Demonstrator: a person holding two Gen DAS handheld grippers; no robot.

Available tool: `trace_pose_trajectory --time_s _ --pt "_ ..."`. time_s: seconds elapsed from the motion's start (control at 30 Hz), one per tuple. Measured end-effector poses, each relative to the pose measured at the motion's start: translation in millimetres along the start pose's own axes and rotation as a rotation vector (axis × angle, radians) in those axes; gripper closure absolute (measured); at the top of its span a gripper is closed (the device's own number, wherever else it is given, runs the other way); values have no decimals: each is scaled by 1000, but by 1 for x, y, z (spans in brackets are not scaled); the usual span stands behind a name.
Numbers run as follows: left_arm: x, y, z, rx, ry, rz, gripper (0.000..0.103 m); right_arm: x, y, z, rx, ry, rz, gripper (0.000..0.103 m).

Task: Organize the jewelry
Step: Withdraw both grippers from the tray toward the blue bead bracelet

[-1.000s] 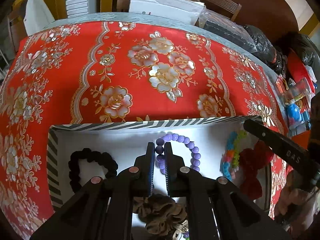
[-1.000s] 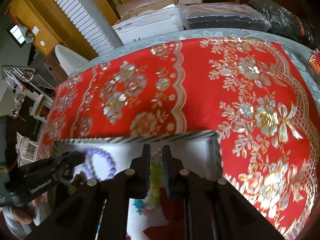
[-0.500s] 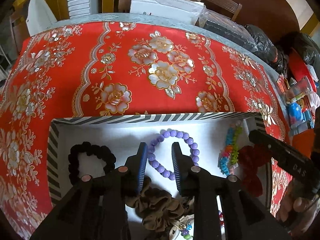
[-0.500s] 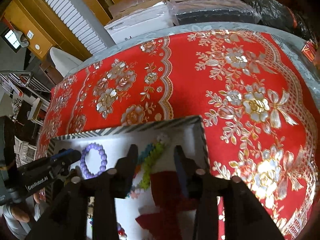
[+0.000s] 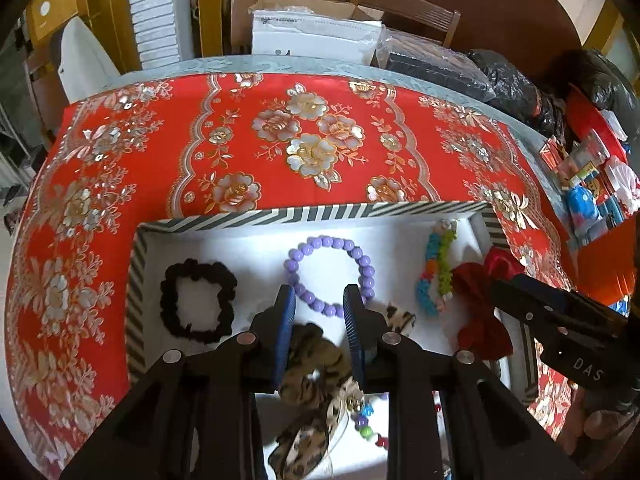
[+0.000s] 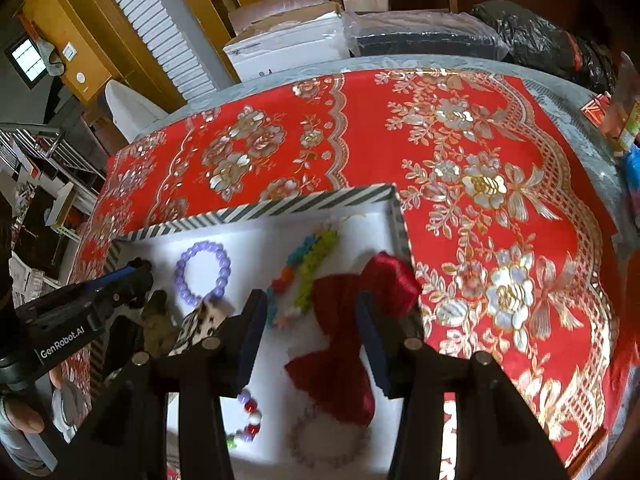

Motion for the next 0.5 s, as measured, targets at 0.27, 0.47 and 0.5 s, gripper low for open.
trace_pose_trajectory --time_s 0.27,0.47,0.5 --pt "23 12 -6 -26 -20 -17 87 21 20 6 18 12 -20 54" --pt "44 20 -11 -34 -34 -23 87 43 31 9 31 29 -26 54" --pt "47 20 -11 -35 -35 -23 87 46 34 9 34 31 -30 54"
Point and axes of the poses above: each gripper's, at about its wrist camera, not at the fingertips, and y roughly against the way its jaws point, z to its left, x to its underside, the point moved 10 cm from there along -y, roughly the way its jaws point, and after that the axes turned 13 degrees about z, right-handed, at the moved point
